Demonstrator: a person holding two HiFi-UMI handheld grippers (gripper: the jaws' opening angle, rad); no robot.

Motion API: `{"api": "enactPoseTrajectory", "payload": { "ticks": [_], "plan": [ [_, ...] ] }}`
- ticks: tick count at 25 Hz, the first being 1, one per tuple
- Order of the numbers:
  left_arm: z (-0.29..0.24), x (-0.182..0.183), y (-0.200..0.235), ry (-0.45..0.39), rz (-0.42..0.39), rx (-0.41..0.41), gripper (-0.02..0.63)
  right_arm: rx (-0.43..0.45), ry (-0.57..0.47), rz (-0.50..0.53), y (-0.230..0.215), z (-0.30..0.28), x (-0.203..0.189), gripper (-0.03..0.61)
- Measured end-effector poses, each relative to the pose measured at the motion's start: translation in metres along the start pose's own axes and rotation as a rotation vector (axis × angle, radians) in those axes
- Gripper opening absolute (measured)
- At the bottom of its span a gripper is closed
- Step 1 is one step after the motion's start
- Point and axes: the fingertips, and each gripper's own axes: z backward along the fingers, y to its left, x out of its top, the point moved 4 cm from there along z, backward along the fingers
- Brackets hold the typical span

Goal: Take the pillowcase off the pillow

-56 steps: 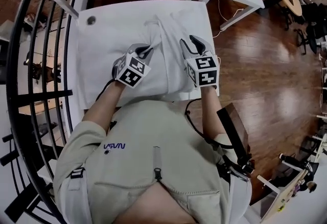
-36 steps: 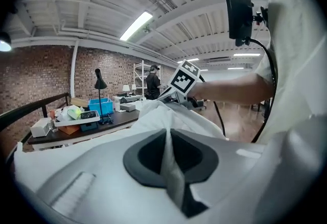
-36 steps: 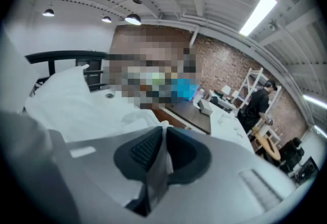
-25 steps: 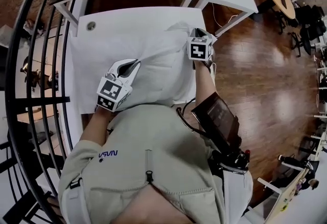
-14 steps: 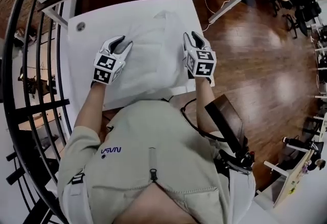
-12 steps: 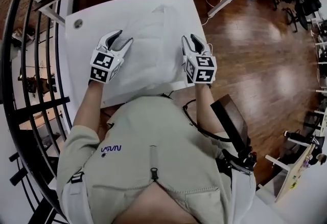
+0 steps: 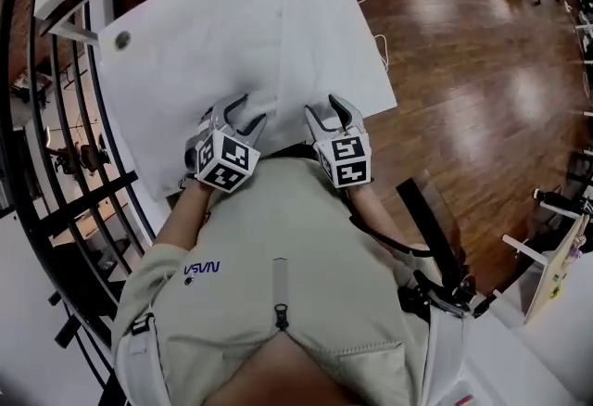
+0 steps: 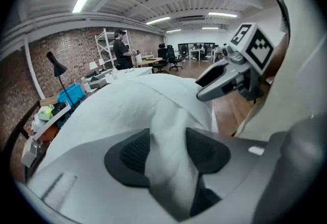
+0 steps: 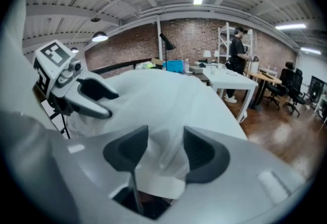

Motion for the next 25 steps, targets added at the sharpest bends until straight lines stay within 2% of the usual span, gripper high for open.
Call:
{"api": "enactPoseTrajectory", "payload": {
  "ticks": [3,4,5,6,7,10,15,18,21,23,25],
  "plan": [
    [0.001,0.005,0.012,-0.031,0.019,0.009,0.112,-0.041,0.014,0.082,0.008,-0.015,-0.002,0.213],
    [0.007,0.010,0.016,-0.057,0.029,0.015,0.074,-0.068,0.011,0.112,0.006,-0.017,0.003,0.181],
    [0.014,0.015,0.022,-0.086,0.037,0.026,0.039,-0.098,0.002,0.139,0.001,-0.017,0.010,0.093],
    [0.021,0.021,0.029,-0.117,0.045,0.042,0.023,-0.126,-0.013,0.160,-0.005,-0.015,0.019,0.046],
    [0.029,0.027,0.037,-0.147,0.053,0.061,0.018,-0.150,-0.031,0.173,-0.011,-0.011,0.028,0.023],
    [0.046,0.041,0.059,-0.215,0.088,0.112,0.015,-0.215,-0.082,0.188,-0.033,-0.002,0.052,0.014],
    [0.065,0.051,0.077,-0.284,0.168,0.149,0.015,-0.367,-0.089,0.125,-0.090,0.012,0.058,0.011],
    [0.070,0.050,0.075,-0.301,0.173,0.153,0.012,-0.439,-0.032,0.073,-0.124,0.005,0.040,0.009],
    [0.068,0.045,0.068,-0.291,0.180,0.149,0.012,-0.487,0.087,0.040,-0.151,-0.015,0.005,0.008],
    [0.069,0.037,0.066,-0.276,0.195,0.148,0.012,-0.474,0.173,0.002,-0.165,-0.033,-0.026,0.008],
    [0.069,0.028,0.061,-0.256,0.193,0.142,0.012,-0.417,0.216,-0.012,-0.170,-0.046,-0.049,0.008]
  ]
}}
